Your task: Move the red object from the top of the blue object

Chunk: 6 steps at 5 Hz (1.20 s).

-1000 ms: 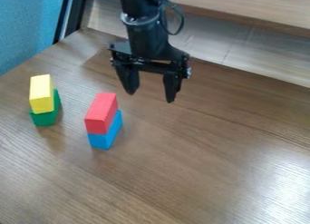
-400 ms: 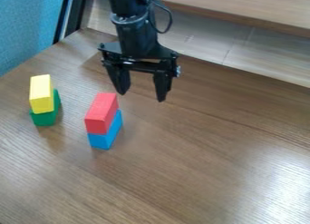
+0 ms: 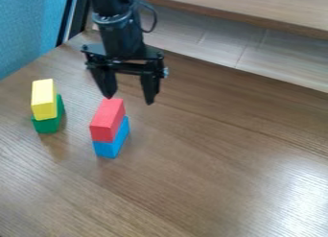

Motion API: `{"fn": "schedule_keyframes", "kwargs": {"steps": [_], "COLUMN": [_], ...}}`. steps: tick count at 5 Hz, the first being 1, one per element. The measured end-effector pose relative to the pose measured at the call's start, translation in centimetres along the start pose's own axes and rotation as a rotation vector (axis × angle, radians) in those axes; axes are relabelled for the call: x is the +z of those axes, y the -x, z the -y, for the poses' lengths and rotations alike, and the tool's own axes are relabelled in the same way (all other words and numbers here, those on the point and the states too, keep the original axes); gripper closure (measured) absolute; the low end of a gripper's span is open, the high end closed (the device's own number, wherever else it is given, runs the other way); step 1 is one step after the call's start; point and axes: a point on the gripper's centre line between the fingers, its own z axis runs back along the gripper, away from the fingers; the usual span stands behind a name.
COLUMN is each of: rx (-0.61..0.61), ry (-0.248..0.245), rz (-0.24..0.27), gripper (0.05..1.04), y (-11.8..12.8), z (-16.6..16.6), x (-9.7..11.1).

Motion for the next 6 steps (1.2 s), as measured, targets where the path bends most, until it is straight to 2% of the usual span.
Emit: {"fn": "schedule_keyframes", "kwargs": {"steps": [2, 4, 6], "rx": [0.044, 0.064, 0.107], "ry": [-0.019, -0.019, -0.044], "rz": [-0.020, -0.013, -0.019], "gripper": [0.083, 0.083, 0.083], "y": [0.6, 0.6, 0.8], "z": [-2.6, -2.9, -3.7], "x": [-0.5, -0.5, -1.1]}}
